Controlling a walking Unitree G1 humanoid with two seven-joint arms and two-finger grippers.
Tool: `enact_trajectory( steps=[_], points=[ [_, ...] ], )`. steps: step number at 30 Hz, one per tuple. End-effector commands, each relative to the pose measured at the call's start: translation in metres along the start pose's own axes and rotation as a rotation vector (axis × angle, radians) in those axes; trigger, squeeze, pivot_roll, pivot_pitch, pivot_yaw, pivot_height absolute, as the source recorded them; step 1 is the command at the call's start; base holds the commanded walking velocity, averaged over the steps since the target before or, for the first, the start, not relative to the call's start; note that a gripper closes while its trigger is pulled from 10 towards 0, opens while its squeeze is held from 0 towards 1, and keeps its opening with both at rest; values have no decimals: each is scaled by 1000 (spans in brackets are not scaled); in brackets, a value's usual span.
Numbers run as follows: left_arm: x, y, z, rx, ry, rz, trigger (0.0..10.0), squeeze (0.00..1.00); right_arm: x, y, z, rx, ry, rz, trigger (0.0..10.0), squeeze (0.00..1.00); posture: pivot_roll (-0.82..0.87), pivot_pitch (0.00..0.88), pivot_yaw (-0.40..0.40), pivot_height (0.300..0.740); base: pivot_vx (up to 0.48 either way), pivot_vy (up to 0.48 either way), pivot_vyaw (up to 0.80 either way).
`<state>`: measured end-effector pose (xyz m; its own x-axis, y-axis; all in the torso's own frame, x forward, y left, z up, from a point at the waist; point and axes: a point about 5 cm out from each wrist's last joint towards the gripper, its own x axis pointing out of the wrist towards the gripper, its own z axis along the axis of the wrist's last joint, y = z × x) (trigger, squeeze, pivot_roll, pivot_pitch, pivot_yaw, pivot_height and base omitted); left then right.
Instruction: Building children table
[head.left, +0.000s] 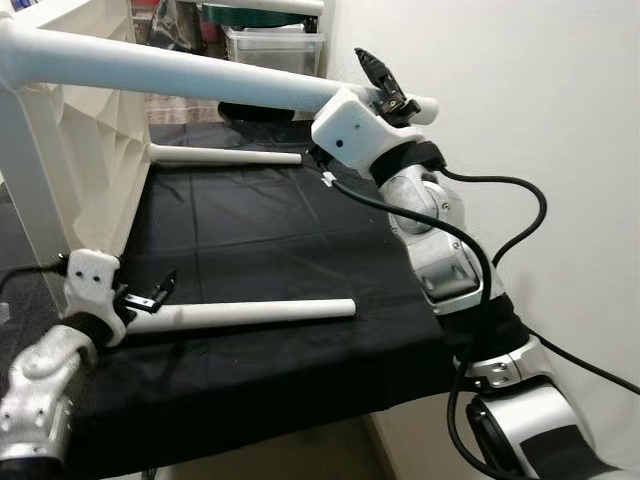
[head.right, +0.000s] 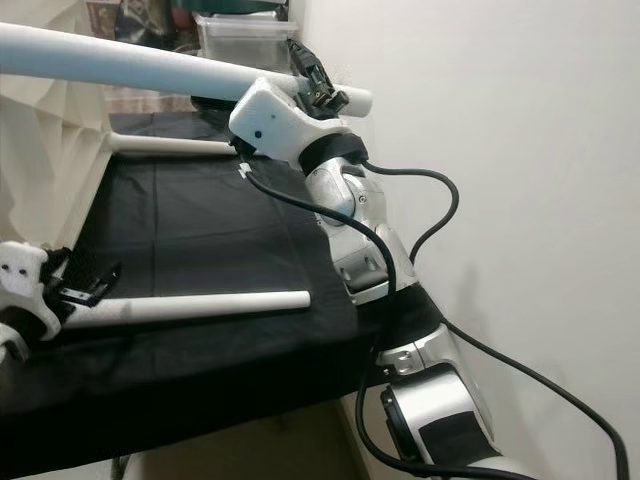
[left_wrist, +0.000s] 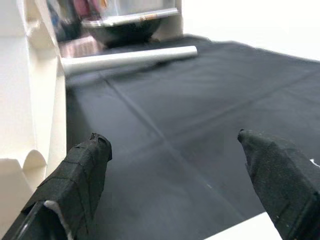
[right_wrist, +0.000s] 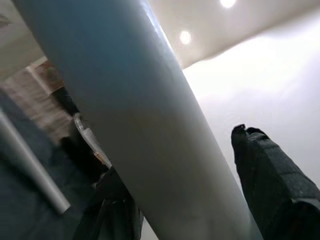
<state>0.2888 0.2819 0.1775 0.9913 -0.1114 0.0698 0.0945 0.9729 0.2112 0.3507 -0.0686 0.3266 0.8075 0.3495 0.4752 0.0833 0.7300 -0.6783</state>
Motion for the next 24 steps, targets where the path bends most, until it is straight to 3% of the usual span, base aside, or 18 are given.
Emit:
enact_trajectory(
  steps=[1,2,5,7,8,11,13,17,24],
  points=[
    [-6,32,12,30,-16,111,10000,0,-4,-18,-22,291,104,-95,0,0,24,0,-82,740,0,0,0],
    [-5,36,21,54,-29,108,10000,0,-7,-16,-31,339,148,-95,0,0,31,0,-83,740,0,0,0],
    [-4,39,26,71,-37,104,10000,0,-8,-15,-37,372,178,-95,0,0,36,0,-84,740,0,0,0],
    [0,53,52,160,-64,85,10000,0,-18,-7,-65,537,329,-102,0,0,45,0,-83,740,0,0,0],
    [0,53,52,160,-64,85,10000,0,-18,-7,-65,537,329,-102,0,0,45,0,-83,740,0,0,0],
    [5,74,99,287,-131,80,10000,0,-36,7,-93,718,497,-113,0,0,68,0,-84,740,0,0,0],
    [6,78,109,310,-147,83,10000,0,-39,10,-96,743,521,-113,0,0,68,0,-84,740,0,0,0],
    [13,97,169,441,-236,104,10000,0,-53,32,-107,894,638,-84,0,0,89,0,-85,740,0,0,0],
    [18,102,209,522,-294,103,10000,0,-71,68,-103,986,720,1,0,0,97,0,-71,740,0,0,0]
  ],
)
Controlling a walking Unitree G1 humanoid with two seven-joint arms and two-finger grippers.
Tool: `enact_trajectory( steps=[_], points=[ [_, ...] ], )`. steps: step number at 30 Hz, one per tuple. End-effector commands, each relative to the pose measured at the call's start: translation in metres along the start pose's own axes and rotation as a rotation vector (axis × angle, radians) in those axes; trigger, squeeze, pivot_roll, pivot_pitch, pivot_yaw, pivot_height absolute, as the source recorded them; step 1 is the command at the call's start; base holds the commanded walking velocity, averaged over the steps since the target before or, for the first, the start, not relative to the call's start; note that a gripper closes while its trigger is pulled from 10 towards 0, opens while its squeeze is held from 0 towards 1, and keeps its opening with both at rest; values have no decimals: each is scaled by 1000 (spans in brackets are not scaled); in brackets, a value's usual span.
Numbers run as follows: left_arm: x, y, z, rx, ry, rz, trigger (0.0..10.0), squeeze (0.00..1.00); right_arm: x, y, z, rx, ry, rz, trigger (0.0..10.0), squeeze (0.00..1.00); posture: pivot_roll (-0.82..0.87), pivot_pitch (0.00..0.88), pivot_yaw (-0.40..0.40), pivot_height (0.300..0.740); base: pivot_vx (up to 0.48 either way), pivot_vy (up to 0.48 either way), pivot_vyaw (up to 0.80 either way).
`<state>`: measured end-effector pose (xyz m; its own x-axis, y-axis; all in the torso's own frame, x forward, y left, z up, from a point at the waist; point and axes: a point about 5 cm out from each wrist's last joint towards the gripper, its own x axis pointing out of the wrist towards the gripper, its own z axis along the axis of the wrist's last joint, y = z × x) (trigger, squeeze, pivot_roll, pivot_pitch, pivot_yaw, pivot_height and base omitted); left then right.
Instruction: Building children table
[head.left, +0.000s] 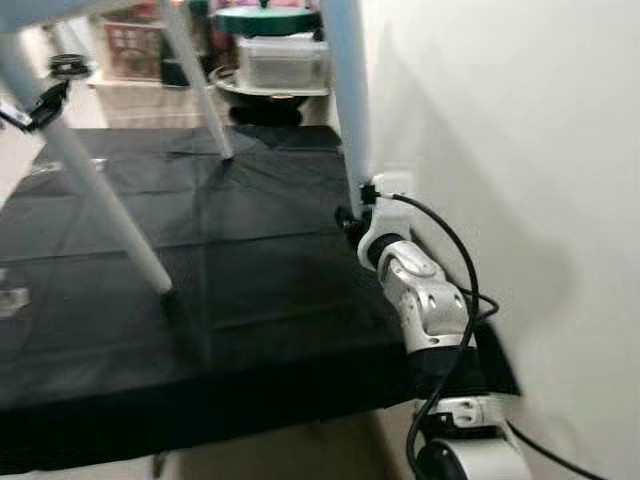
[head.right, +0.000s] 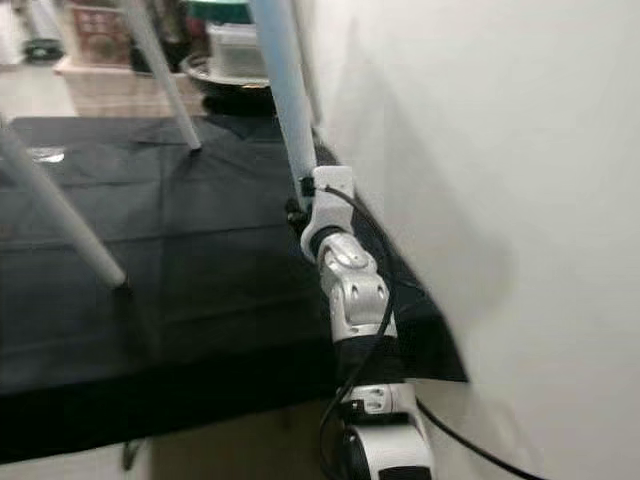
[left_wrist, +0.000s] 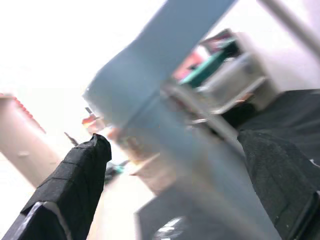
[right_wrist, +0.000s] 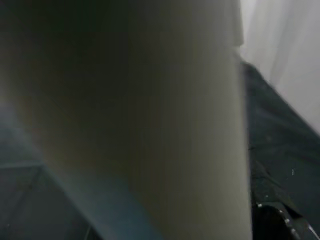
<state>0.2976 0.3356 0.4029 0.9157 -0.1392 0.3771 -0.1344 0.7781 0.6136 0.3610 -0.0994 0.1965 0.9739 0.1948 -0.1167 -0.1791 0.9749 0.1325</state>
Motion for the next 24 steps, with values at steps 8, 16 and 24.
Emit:
enact_trajectory(
  steps=[8,16,24],
  points=[
    [-5,-56,-25,-123,28,-173,10000,0,-14,17,-30,86,114,24,0,0,75,0,-62,740,0,0,0],
    [-32,-117,-56,-317,84,-228,10000,0,-13,9,-36,67,123,-18,0,0,67,0,-73,740,0,0,0],
    [-60,-179,-58,-511,110,-252,10000,0,-16,24,-35,56,126,58,0,0,69,0,-83,740,0,0,0]
  ],
)
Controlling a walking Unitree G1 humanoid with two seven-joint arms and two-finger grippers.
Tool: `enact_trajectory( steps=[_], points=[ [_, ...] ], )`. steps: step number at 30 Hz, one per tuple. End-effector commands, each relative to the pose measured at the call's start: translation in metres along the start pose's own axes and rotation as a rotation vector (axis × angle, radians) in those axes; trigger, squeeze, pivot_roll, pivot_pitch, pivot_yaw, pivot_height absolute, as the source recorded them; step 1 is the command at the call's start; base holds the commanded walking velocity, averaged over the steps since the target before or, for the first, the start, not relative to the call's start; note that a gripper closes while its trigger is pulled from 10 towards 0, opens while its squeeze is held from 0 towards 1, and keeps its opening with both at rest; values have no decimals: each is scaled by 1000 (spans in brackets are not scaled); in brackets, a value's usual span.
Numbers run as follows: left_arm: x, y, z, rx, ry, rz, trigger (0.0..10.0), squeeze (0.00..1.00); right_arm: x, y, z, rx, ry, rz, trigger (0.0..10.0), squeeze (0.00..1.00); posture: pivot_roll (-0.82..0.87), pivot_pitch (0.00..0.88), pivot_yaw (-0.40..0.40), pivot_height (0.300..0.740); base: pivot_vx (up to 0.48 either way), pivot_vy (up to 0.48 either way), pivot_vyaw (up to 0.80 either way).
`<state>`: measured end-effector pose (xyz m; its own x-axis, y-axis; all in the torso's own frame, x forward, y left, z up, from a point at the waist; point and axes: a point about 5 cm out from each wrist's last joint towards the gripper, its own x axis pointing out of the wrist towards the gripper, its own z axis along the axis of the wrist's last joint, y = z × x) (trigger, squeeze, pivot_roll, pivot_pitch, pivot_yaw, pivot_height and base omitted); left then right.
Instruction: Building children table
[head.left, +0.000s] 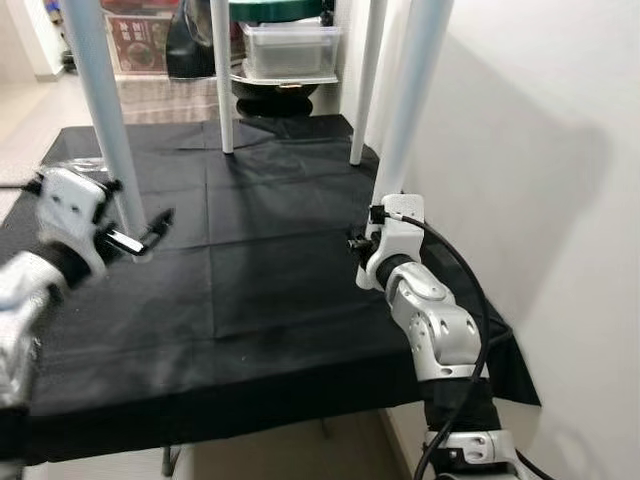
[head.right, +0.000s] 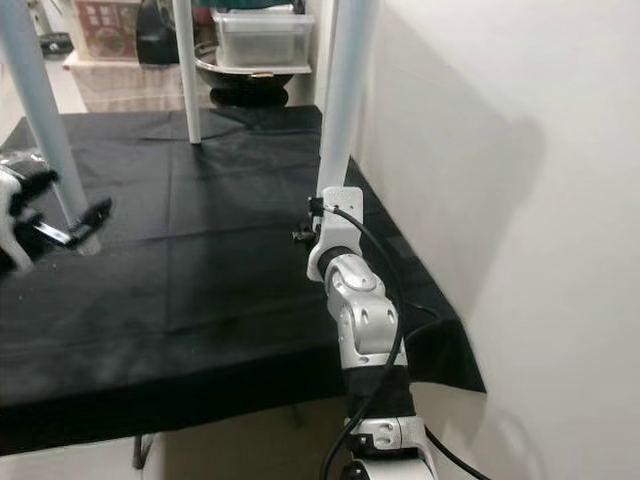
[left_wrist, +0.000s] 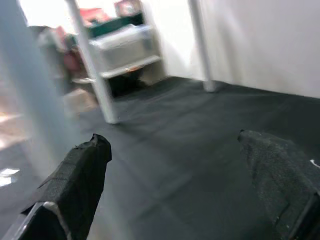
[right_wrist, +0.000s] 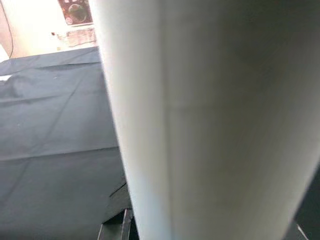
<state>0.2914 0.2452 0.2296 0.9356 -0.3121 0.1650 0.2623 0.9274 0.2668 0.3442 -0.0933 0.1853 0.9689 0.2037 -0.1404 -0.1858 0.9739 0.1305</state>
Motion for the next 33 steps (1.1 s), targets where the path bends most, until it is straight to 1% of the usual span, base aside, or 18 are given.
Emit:
enact_trajectory(
  steps=[1,2,3,4,5,7,8,9,10,11,15,18,20,21,25,27,32,33],
  points=[
    [0,-5,2,-15,-8,-2,10000,0,-1,17,-21,58,101,52,0,0,69,0,-83,740,0,0,0],
    [-2,-16,-3,-40,-2,-11,10000,0,-2,21,-21,34,96,74,0,0,67,0,-83,740,0,0,0],
    [-3,-26,-9,-67,6,-18,10000,0,-3,23,-20,-12,84,90,1804,0,67,0,-83,740,0,0,0],
    [-3,-26,-9,-67,6,-18,10000,0,-3,23,-20,-12,84,90,1804,0,67,0,-83,740,0,0,0],
    [-5,-34,-14,-89,18,-27,10000,0,-3,23,-19,-52,74,96,10000,0,66,0,-81,740,0,0,0],
    [-7,-39,-16,-106,26,-29,10000,0,-3,23,-19,-78,67,98,10000,0,66,0,-81,740,0,0,0],
    [-9,-43,-20,-105,41,-32,10000,0,-4,20,-17,-113,45,88,10000,647,66,0,-80,740,0,0,0],
    [-9,-43,-20,-105,41,-32,10000,0,-4,20,-17,-113,45,88,10000,647,66,0,-80,740,0,0,0],
    [-12,-47,-23,-112,53,-32,10000,0,-6,15,-16,-107,29,77,10000,1000,65,0,-79,740,0,0,0],
    [-16,-52,-25,-127,71,-22,10000,0,-10,9,-14,-92,-5,69,10000,1000,61,0,-77,740,0,0,0],
    [-17,-54,-27,-140,77,-18,10000,0,-14,8,-13,-71,-26,86,10000,1000,61,0,-77,740,0,0,0],
    [-19,-64,-29,-168,89,-20,10000,0,-32,6,-16,-23,-50,194,10000,1000,52,0,-72,740,0,0,0],
    [-21,-67,-31,-178,97,-18,10000,0,-43,0,-19,-32,-54,260,10000,1000,43,0,-70,740,0,0,0],
    [-21,-67,-31,-178,97,-18,10000,0,-43,0,-19,-32,-54,260,10000,1000,43,0,-70,740,0,0,0],
    [-24,-74,-36,-197,114,-20,10000,0,-58,-19,-27,-62,-52,277,10000,1000,43,0,-70,740,0,0,0],
    [-24,-75,-36,-200,117,-21,10000,0,-61,-21,-28,-67,-52,282,10000,1000,43,0,-70,740,0,0,0],
    [-27,-78,-37,-212,120,-11,10000,0,-81,-28,-27,-80,-90,329,10000,1000,24,0,-60,740,0,0,0],
    [-27,-78,-37,-212,120,-11,10000,0,-81,-28,-27,-80,-90,329,10000,1000,24,0,-60,740,0,0,0]
  ],
)
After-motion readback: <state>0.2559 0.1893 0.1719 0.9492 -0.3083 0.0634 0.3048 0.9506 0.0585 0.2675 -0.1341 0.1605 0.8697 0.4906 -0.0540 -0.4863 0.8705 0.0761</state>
